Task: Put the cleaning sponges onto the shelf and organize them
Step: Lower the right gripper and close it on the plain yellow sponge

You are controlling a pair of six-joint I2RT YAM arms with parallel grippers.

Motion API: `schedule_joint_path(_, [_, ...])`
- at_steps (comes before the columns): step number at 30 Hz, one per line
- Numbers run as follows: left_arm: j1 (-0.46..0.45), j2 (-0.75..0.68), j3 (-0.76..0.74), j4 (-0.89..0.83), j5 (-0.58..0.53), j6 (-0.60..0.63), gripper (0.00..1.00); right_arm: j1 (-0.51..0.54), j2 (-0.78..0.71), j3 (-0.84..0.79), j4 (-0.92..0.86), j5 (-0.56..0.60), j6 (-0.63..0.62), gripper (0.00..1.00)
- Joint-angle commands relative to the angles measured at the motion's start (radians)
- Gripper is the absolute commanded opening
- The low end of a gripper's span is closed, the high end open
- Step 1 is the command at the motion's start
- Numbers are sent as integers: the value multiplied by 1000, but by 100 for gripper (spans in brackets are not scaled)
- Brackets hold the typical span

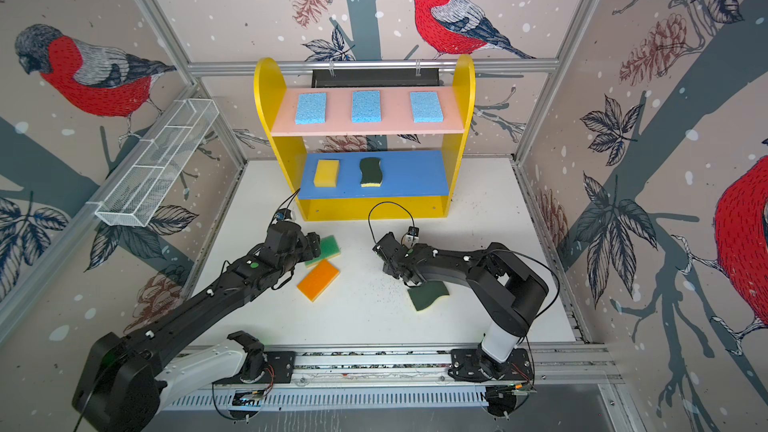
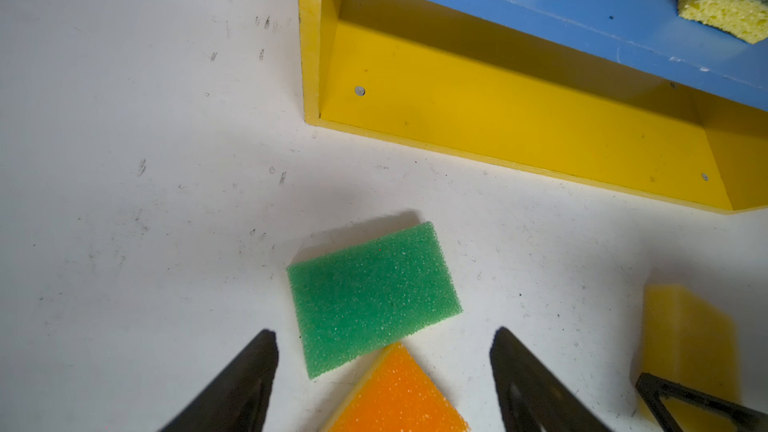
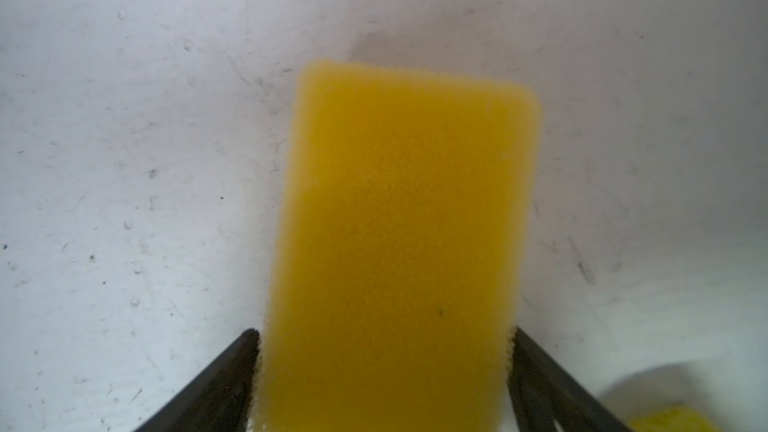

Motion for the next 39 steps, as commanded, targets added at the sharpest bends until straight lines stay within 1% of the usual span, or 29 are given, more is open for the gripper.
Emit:
schedule_joint_path(1, [3, 13, 7, 25, 8, 5, 81, -8, 4, 4, -22, -10, -23, 93])
schedule_joint_path(9, [6, 43, 12, 35, 15, 8, 81, -20, 14, -5, -22, -30, -20, 90])
schedule_joint_path(13, [9, 41, 20, 23, -12, 13, 81, -12, 12, -22, -26, -30, -12, 88])
schedule_joint_path(16, [9, 40, 19, 23, -10, 14, 81, -10, 6, -39, -9, -48, -9, 86])
schedule_joint_path(25, [12, 48, 20, 19, -10, 8, 81, -26, 2, -59, 12, -60, -36, 79])
schedule_joint_path(30, [10, 52, 26, 22, -13, 4, 81, -32, 2, -69, 10, -69, -48, 77])
schedule_joint_path(36, [11, 66, 41, 26, -10, 0, 81, -51, -23, -79, 5, -68, -91, 65])
schedule_joint_path(39, [11, 75, 55, 26, -15, 2, 81, -58, -47, -80, 7, -63, -137, 63])
